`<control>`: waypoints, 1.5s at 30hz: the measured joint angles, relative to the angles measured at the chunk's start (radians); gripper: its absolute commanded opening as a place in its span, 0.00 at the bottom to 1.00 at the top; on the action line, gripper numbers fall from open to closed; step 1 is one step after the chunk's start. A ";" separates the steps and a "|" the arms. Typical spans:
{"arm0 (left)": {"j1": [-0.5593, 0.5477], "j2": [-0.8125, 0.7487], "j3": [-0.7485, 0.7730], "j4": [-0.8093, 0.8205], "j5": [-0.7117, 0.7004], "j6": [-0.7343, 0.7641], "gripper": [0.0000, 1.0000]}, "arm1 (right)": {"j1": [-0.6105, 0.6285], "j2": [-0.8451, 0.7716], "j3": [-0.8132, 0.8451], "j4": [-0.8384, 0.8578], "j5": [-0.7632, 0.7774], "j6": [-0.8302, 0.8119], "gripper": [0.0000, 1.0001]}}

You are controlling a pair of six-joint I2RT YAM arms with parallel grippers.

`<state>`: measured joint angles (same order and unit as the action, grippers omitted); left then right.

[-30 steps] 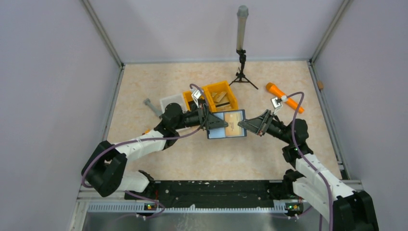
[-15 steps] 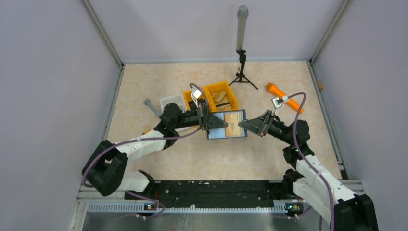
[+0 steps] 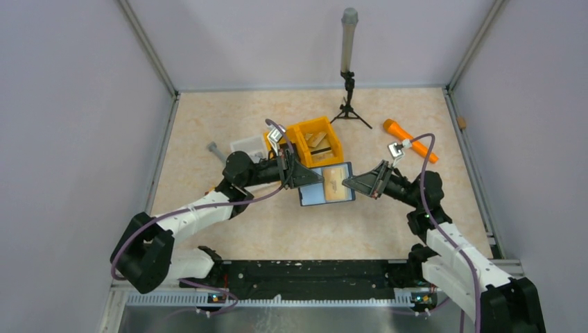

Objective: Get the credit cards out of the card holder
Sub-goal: Remove the credit card from the card holder.

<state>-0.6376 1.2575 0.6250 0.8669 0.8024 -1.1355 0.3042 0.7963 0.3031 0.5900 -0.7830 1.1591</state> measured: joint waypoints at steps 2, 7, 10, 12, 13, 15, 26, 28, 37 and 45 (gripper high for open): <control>0.000 -0.001 0.000 0.009 0.008 0.000 0.05 | 0.000 0.005 0.000 -0.008 -0.001 -0.002 0.00; -0.001 0.006 0.000 0.006 0.018 -0.005 0.14 | 0.000 0.005 0.000 -0.006 -0.006 0.002 0.00; -0.001 0.005 0.001 -0.039 0.008 0.020 0.21 | 0.000 0.005 0.000 -0.007 -0.006 0.002 0.00; -0.001 0.002 0.003 -0.101 -0.011 0.047 0.32 | 0.000 0.005 0.000 -0.008 -0.005 0.002 0.00; -0.001 0.000 0.004 -0.136 -0.021 0.061 0.36 | 0.000 0.004 0.000 -0.008 -0.005 0.002 0.00; -0.004 -0.004 0.007 -0.193 -0.038 0.085 0.38 | 0.000 0.002 0.000 -0.007 -0.004 0.002 0.00; -0.039 0.003 0.029 -0.290 -0.077 0.115 0.37 | -0.002 0.003 0.000 -0.005 -0.005 0.006 0.00; -0.042 0.014 0.031 -0.259 -0.068 0.105 0.34 | -0.002 0.003 0.000 -0.003 -0.006 0.010 0.00; -0.035 0.035 0.031 -0.196 -0.050 0.068 0.14 | -0.006 0.003 0.000 0.009 -0.004 0.011 0.00; -0.032 0.046 0.021 -0.093 -0.023 0.019 0.23 | -0.006 0.023 0.000 0.045 -0.012 0.019 0.00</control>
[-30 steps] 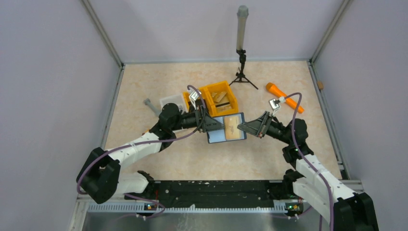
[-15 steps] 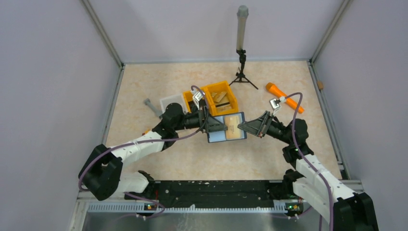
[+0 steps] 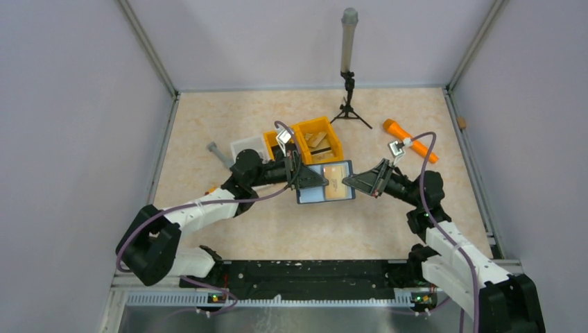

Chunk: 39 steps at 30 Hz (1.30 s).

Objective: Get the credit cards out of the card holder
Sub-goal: Remove the credit card from the card holder.

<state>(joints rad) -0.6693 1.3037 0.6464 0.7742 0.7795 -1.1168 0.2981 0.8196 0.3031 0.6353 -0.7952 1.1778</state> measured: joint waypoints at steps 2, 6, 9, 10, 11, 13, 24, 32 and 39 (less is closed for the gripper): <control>-0.001 0.023 0.000 0.045 0.012 -0.021 0.25 | 0.000 0.005 0.000 0.016 -0.005 0.005 0.00; -0.012 0.048 0.000 0.084 0.018 -0.038 0.25 | 0.000 0.010 0.000 0.025 -0.019 0.009 0.00; -0.017 0.050 0.001 0.094 0.018 -0.039 0.26 | 0.000 0.010 0.000 0.031 -0.025 0.013 0.00; -0.018 0.050 0.001 0.095 0.018 -0.039 0.26 | 0.000 0.010 0.000 0.032 -0.026 0.013 0.00; -0.018 0.050 0.001 0.095 0.018 -0.039 0.23 | 0.000 0.010 0.000 0.032 -0.027 0.013 0.00; -0.019 0.050 0.002 0.095 0.017 -0.038 0.17 | 0.000 0.010 0.000 0.031 -0.027 0.013 0.00; -0.010 0.045 -0.021 0.127 0.024 -0.051 0.06 | 0.000 -0.001 0.000 0.030 -0.030 0.015 0.00; -0.006 0.042 -0.025 0.135 0.034 -0.052 0.01 | 0.000 0.000 0.000 0.040 -0.038 0.026 0.16; -0.001 0.042 -0.028 0.151 0.039 -0.053 0.00 | 0.000 0.019 0.000 0.096 -0.047 0.063 0.11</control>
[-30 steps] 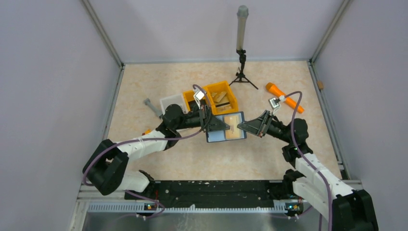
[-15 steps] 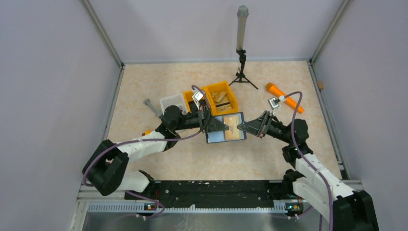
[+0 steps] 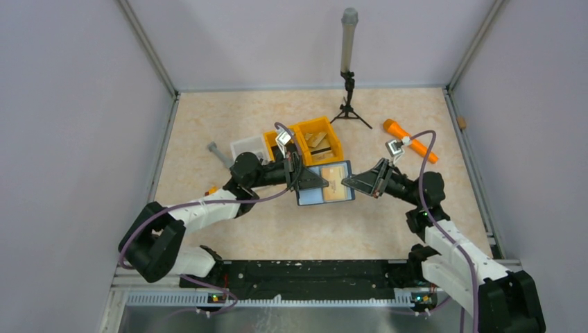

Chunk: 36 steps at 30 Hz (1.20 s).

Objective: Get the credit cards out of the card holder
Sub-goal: Remove the credit card from the card holder.

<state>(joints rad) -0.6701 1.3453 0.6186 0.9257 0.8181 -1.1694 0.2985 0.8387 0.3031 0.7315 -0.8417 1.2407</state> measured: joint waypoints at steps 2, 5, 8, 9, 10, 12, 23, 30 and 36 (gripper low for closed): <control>0.003 0.000 0.000 0.004 0.002 -0.001 0.00 | 0.000 0.008 0.000 0.016 -0.001 0.009 0.10; 0.011 -0.001 0.000 0.011 0.005 -0.007 0.00 | -0.002 0.022 0.000 0.044 -0.002 0.027 0.06; 0.024 -0.003 -0.006 0.025 0.012 -0.012 0.00 | -0.007 0.031 0.000 0.066 -0.003 0.045 0.03; 0.027 -0.005 -0.008 0.026 0.014 -0.014 0.00 | -0.010 0.032 -0.001 0.071 -0.004 0.047 0.03; 0.031 -0.008 -0.010 0.029 0.017 -0.016 0.00 | -0.012 0.034 -0.001 0.074 -0.005 0.050 0.03; 0.035 -0.012 -0.015 0.037 0.021 -0.016 0.00 | -0.015 0.035 -0.001 0.080 -0.006 0.055 0.02; 0.037 -0.010 -0.017 0.064 0.035 -0.039 0.00 | -0.016 0.049 -0.001 0.122 -0.030 0.077 0.09; 0.039 0.006 -0.017 0.088 0.043 -0.056 0.00 | -0.019 0.059 -0.001 0.124 -0.039 0.077 0.00; 0.072 -0.023 -0.017 -0.015 0.053 -0.006 0.00 | -0.029 0.048 -0.001 0.077 -0.034 0.060 0.00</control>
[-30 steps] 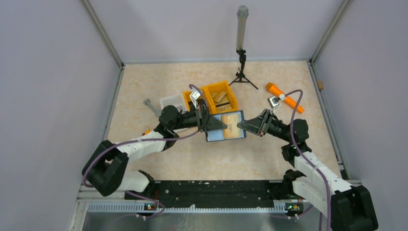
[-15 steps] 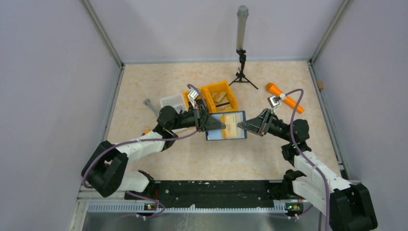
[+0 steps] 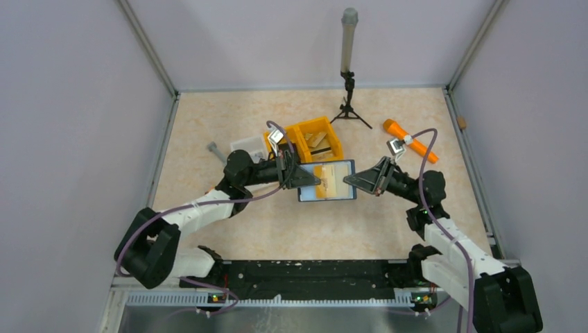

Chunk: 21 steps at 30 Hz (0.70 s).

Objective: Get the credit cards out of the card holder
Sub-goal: Remove the credit card from the card holder.

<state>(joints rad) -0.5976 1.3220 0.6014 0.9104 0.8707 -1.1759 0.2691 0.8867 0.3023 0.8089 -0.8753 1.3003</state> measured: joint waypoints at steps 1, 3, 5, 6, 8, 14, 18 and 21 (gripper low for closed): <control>0.010 -0.017 -0.001 -0.031 0.000 0.016 0.00 | -0.006 -0.005 0.000 -0.011 0.002 -0.003 0.00; 0.033 -0.058 -0.002 -0.099 0.001 0.054 0.00 | -0.019 -0.014 0.000 -0.026 0.005 -0.011 0.00; 0.055 -0.100 -0.002 -0.181 -0.004 0.106 0.00 | -0.031 -0.021 0.000 -0.043 0.010 -0.018 0.00; 0.063 -0.118 -0.001 -0.225 -0.008 0.134 0.00 | -0.038 -0.024 0.000 -0.055 0.009 -0.026 0.00; 0.077 -0.149 0.001 -0.324 -0.027 0.192 0.00 | -0.044 -0.025 0.000 -0.091 0.010 -0.047 0.00; 0.112 -0.182 0.020 -0.596 -0.090 0.331 0.00 | -0.051 -0.048 0.039 -0.334 0.057 -0.200 0.00; 0.128 -0.188 0.077 -0.795 -0.215 0.424 0.00 | -0.053 -0.098 0.140 -0.587 0.167 -0.380 0.00; 0.130 -0.176 0.135 -0.898 -0.282 0.472 0.00 | -0.056 -0.163 0.214 -0.760 0.276 -0.515 0.00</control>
<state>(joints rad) -0.4679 1.1458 0.7368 0.0124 0.5884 -0.7044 0.2131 0.7242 0.5159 0.0494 -0.5995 0.7853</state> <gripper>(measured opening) 0.007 0.072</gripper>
